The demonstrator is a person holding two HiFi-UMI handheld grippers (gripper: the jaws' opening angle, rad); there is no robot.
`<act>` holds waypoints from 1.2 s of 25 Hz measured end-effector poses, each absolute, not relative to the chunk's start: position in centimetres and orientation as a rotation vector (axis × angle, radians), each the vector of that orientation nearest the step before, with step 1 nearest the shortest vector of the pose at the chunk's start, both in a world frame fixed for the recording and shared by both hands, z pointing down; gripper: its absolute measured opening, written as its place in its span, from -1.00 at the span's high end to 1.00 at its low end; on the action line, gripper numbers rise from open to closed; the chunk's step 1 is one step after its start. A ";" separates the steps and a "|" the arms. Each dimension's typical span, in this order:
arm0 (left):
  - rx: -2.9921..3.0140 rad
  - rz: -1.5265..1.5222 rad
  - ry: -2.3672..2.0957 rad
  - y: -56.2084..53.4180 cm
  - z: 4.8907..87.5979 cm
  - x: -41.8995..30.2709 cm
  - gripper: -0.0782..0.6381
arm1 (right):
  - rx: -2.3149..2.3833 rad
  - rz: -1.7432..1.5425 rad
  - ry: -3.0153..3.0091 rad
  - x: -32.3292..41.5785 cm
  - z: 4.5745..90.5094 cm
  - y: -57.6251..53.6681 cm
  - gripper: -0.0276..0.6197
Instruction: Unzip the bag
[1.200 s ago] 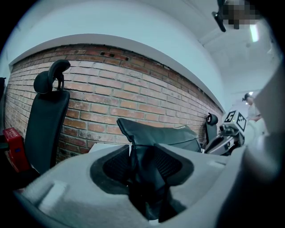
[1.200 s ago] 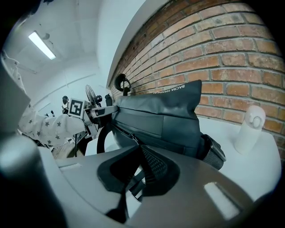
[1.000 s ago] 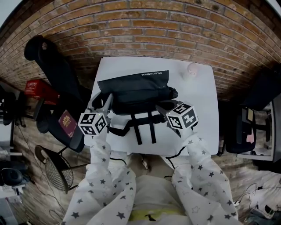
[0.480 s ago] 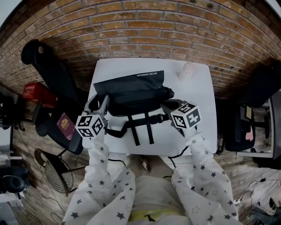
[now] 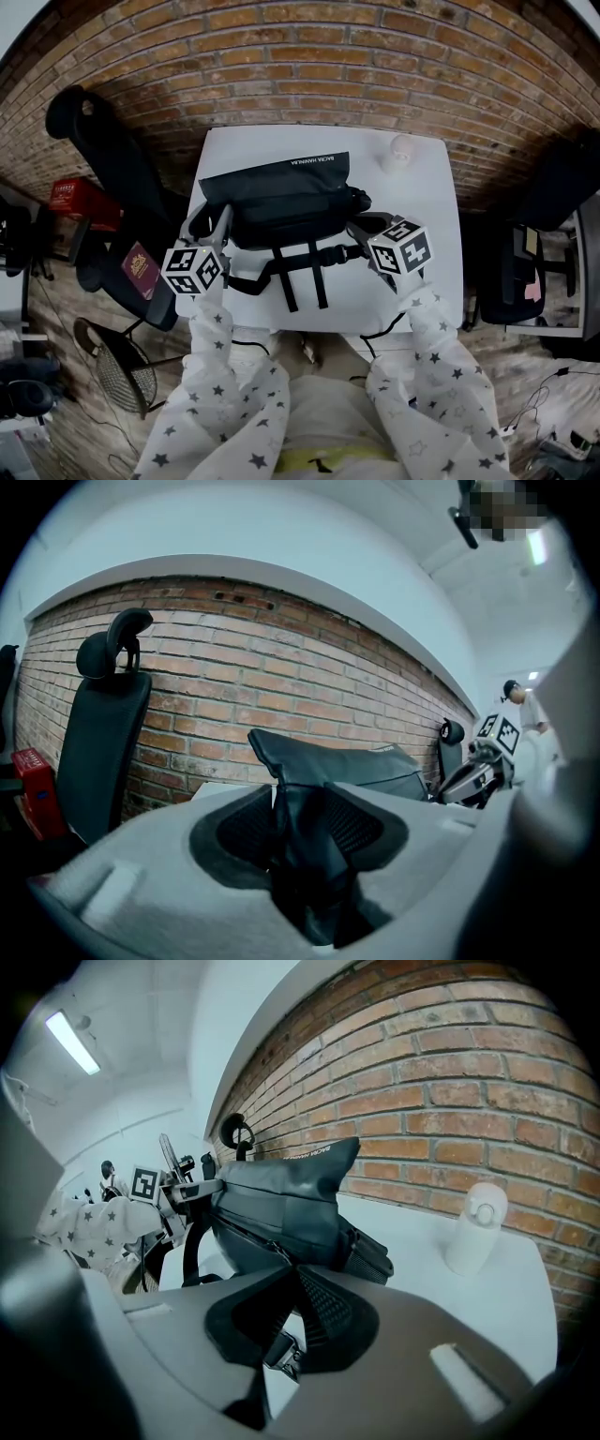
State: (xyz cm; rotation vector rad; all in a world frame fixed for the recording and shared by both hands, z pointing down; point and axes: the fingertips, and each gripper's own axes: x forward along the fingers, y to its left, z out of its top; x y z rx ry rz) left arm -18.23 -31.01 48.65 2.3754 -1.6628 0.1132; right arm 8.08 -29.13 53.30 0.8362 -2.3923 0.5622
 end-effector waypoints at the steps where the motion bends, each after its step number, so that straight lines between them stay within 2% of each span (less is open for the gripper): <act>1: 2.374 0.112 -1.664 -31.0 48.6 -18.3 0.30 | 0.844 0.566 -2.389 8.3 53.3 -29.2 0.87; 30: 2.335 0.087 -1.693 -30.9 48.7 -18.9 0.27 | 0.938 0.567 -2.347 10.8 53.9 -29.8 0.85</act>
